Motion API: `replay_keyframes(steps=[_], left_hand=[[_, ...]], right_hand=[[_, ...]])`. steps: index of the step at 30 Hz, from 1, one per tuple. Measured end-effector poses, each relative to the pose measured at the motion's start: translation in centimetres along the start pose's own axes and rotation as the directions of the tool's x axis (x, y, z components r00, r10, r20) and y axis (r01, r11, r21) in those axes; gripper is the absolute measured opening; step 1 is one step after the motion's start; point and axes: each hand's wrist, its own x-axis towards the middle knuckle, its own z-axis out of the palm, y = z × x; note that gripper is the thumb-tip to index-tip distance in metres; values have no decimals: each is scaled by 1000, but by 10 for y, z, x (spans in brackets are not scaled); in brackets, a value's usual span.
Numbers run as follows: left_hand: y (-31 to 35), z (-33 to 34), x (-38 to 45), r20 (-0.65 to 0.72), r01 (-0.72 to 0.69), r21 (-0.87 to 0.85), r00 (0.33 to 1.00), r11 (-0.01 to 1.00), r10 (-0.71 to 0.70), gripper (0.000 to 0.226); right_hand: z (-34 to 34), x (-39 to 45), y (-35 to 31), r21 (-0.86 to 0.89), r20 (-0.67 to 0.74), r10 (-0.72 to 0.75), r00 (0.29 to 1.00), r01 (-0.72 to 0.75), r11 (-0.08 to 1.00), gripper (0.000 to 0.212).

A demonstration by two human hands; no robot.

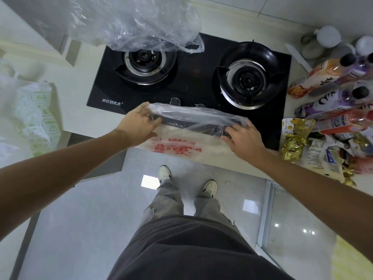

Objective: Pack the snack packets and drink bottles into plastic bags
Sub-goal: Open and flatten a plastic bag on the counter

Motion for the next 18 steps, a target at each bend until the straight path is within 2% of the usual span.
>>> replay_keyframes(steps=[2, 4, 7, 10, 15, 18], left_hand=[[4, 4, 6, 61, 53, -22, 997, 998, -52, 80], [8, 7, 9, 87, 114, -60, 990, 992, -108, 85], [15, 12, 12, 134, 206, -89, 972, 974, -193, 97], [17, 14, 10, 174, 303, -121, 944, 945, -280, 110], [12, 21, -2, 248, 338, -61, 916, 939, -314, 131], [7, 21, -14, 289, 354, -23, 898, 935, -332, 129]], right_hand=[[3, 9, -12, 28, 56, 132, 990, -133, 991, 49], [4, 14, -23, 41, 102, 176, 979, -181, 983, 49], [8, 13, -38, 53, 194, 121, 973, -133, 990, 66], [8, 9, -50, 79, 204, 93, 975, -111, 991, 90], [5, 8, -63, 96, 192, 89, 977, -108, 989, 116], [2, 13, -75, 78, 189, 69, 979, -85, 993, 125]])
